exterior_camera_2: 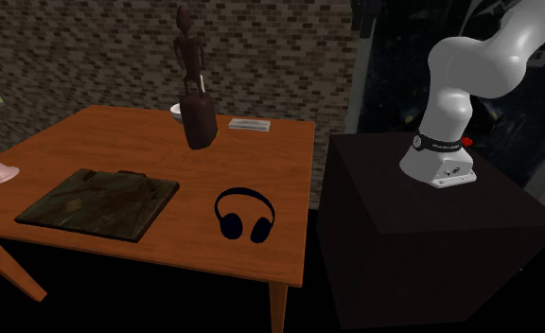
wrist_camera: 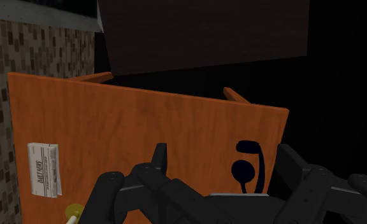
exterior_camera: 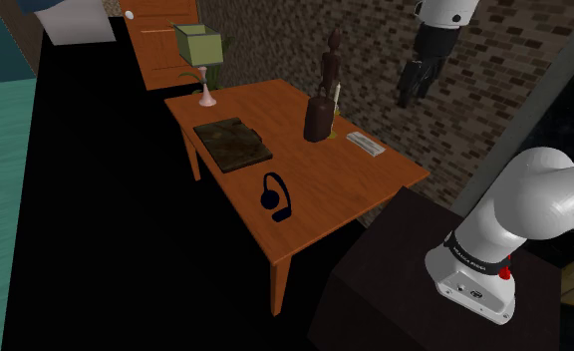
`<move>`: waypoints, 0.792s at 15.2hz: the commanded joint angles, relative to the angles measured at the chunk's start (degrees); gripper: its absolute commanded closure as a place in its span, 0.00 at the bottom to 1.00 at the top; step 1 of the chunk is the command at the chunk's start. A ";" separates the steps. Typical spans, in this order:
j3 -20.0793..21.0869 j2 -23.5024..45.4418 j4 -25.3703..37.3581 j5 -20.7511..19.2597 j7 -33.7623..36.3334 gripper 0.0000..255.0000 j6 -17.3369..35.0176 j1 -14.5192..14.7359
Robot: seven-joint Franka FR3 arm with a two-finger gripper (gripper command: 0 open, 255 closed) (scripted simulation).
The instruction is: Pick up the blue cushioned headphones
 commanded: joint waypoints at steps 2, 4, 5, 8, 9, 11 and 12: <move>0.37 1.42 -0.55 0.37 0.58 0.00 1.90 0.15; 1.11 4.49 -1.41 1.08 1.70 0.00 5.69 0.46; 1.47 6.13 -1.71 1.40 2.25 0.00 7.58 0.61; 2.56 11.48 -2.12 2.32 3.82 0.00 13.17 1.03; 2.91 13.38 -2.09 2.59 4.32 0.00 14.99 1.16; 3.60 17.36 -1.78 3.07 5.33 0.00 18.54 1.41; 3.93 19.42 -1.49 3.27 5.82 0.00 20.27 1.53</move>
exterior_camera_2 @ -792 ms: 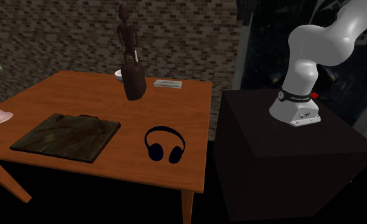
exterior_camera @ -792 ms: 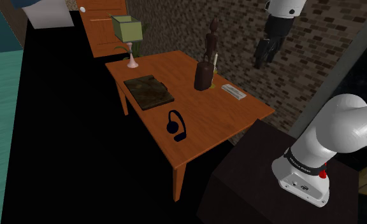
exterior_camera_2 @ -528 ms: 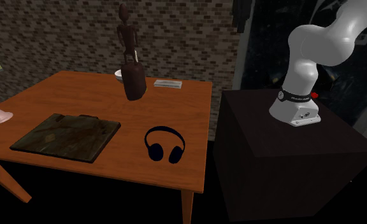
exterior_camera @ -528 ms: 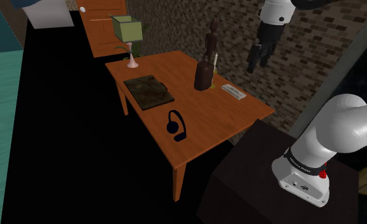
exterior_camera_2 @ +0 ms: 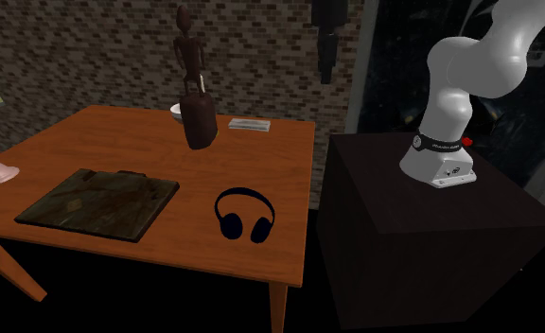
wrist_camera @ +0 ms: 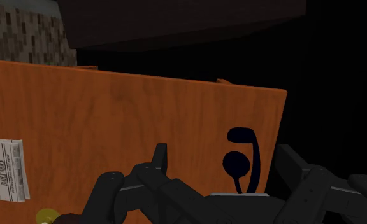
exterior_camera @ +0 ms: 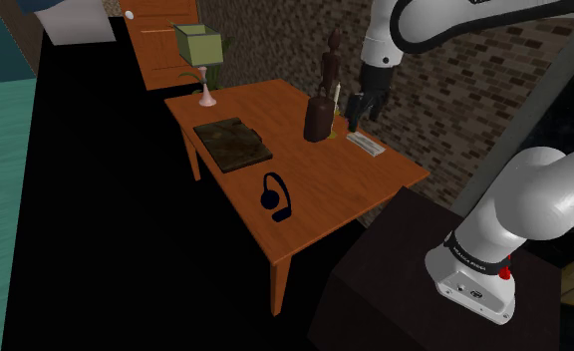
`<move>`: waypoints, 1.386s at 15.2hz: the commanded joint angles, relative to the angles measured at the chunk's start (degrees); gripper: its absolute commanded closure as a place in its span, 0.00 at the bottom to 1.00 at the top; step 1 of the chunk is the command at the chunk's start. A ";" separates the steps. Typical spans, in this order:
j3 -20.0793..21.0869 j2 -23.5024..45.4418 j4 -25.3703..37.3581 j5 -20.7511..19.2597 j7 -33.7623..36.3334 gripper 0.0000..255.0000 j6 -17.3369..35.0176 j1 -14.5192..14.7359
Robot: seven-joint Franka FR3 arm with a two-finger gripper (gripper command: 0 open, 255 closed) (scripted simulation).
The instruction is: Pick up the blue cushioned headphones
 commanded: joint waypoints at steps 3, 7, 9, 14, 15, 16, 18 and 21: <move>1.24 8.85 1.37 0.65 1.89 0.00 7.38 0.38; 2.38 17.76 4.29 0.89 3.87 0.00 13.19 0.74; 2.88 22.31 6.22 0.82 4.89 0.00 15.72 0.91; 3.76 33.78 12.35 0.16 7.48 0.00 20.83 1.48; 3.86 36.07 13.79 -0.03 8.00 0.00 21.64 1.63; 3.94 38.36 15.30 -0.24 8.51 0.00 22.37 1.81; 4.02 42.93 18.54 -0.66 9.49 0.00 23.61 2.20; 3.96 49.78 23.95 -1.26 10.85 0.00 24.92 2.92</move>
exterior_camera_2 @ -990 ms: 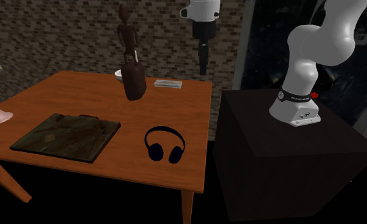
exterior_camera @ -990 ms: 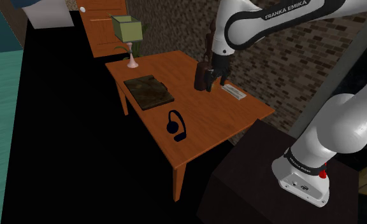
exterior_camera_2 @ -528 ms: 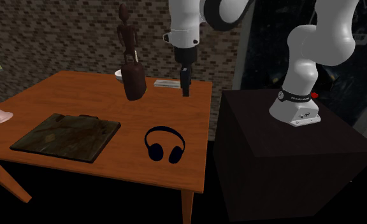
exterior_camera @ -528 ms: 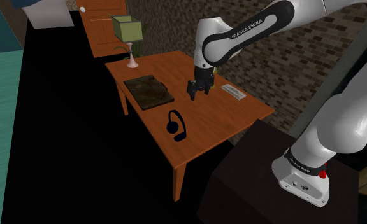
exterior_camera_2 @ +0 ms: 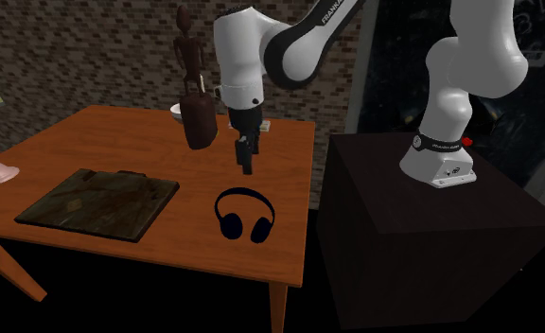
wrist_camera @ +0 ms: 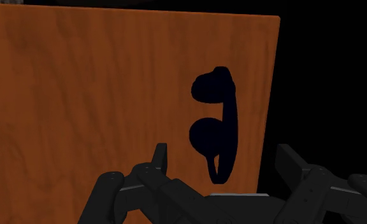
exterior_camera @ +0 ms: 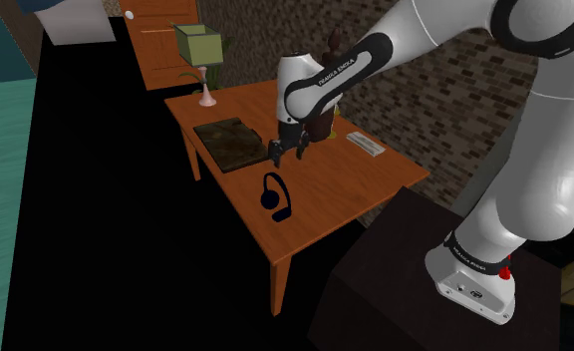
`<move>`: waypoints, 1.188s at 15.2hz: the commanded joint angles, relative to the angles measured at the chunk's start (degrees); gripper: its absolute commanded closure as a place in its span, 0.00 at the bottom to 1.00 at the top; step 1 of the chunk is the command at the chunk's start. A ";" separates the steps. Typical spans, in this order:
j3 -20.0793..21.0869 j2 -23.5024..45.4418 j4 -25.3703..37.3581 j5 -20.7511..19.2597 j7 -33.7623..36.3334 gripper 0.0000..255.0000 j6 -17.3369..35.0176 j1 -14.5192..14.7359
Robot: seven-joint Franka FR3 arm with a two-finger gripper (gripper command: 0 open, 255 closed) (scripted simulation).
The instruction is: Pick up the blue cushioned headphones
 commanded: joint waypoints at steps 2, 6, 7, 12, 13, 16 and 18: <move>-0.15 7.10 5.87 -0.55 1.19 0.00 1.11 0.70; -0.34 11.58 8.97 -0.87 1.76 0.00 2.43 1.18; -0.38 12.14 8.97 -0.93 1.78 0.00 3.00 1.21; -0.58 14.79 9.09 -1.19 1.84 0.00 5.52 1.37; -0.58 14.80 9.10 -1.19 1.84 0.00 5.51 1.38; -0.60 14.81 9.14 -1.19 1.78 1.00 5.49 1.32; -0.60 14.81 9.15 -1.18 1.77 1.00 5.48 1.32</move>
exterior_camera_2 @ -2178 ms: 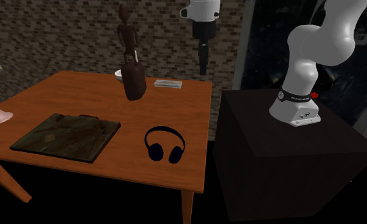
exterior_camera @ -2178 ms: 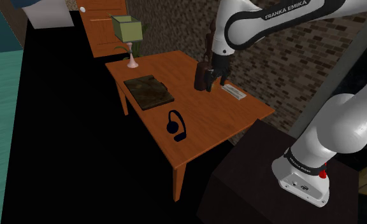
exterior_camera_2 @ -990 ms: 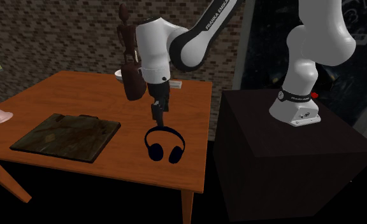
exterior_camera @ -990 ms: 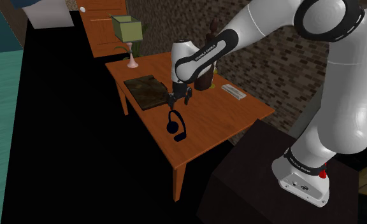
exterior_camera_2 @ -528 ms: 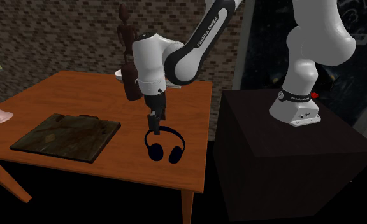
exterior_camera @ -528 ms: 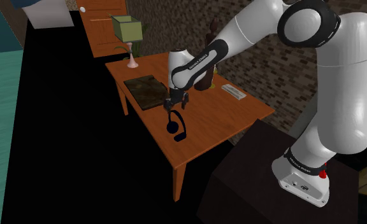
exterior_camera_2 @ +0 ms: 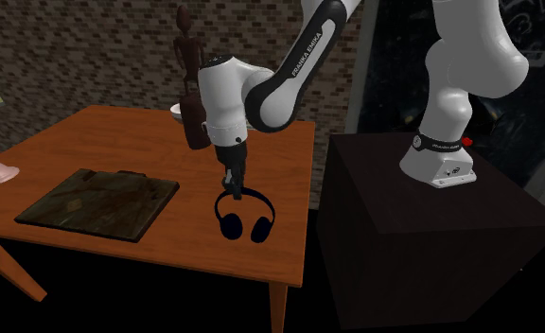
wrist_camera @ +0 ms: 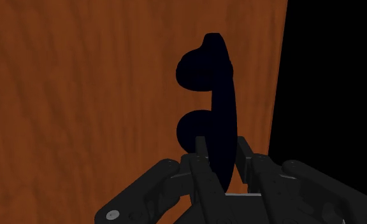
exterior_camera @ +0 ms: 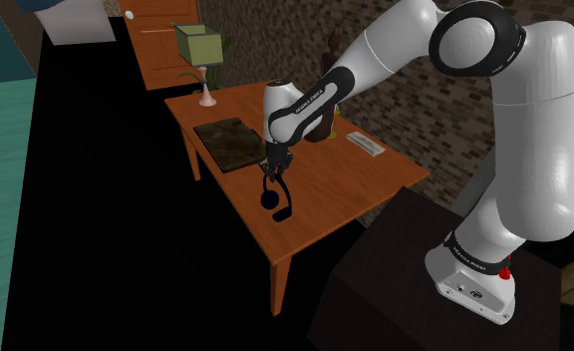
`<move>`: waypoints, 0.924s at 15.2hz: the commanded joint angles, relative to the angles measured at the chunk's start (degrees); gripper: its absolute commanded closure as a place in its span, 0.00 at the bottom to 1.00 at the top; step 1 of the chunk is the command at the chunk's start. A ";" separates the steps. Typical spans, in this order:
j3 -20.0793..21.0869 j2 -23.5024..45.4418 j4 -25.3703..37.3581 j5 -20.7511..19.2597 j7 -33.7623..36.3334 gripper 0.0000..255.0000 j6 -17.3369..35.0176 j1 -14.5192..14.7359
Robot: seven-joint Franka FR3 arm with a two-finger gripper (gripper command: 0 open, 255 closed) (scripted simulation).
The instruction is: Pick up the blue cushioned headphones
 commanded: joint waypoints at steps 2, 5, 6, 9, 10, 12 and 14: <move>0.00 0.01 -0.02 0.00 -0.01 1.00 0.01 -0.01; 0.01 0.01 -0.04 0.00 0.06 1.00 0.03 0.05; 0.06 -0.59 -0.10 0.05 0.05 1.00 -0.50 0.02; 0.19 -2.34 -0.20 0.22 0.01 1.00 -2.15 -0.09; 0.23 -2.89 -0.18 0.28 -0.01 1.00 -2.72 -0.13; 0.31 -4.01 -0.17 0.39 -0.04 1.00 -3.85 -0.19; 0.39 -5.08 -0.07 0.50 -0.06 1.00 -5.01 -0.25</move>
